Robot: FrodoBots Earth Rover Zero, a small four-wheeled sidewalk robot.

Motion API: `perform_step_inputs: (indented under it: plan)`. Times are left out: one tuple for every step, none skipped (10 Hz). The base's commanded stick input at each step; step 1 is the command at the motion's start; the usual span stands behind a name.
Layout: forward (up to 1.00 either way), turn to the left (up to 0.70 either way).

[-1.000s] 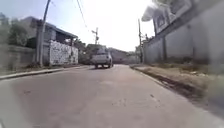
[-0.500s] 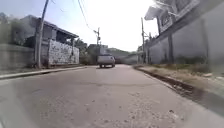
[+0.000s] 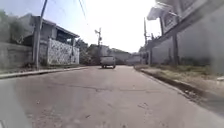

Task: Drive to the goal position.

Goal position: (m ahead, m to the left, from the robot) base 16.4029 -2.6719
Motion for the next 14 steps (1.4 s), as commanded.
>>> perform_step_inputs:
  plan:
    - [1.0,0.0]
    - [1.0,0.0]
    - [1.0,0.0]
    - [1.0,0.0]
    - [1.0,0.0]
    - [1.0,0.01]
    - [1.0,0.01]
    - [1.0,0.36]
    - [1.0,0.35]
    - [1.0,0.27]
    - [1.0,0.05]
    - [1.0,0.01]
    - [1.0,0.0]
    - [1.0,0.0]
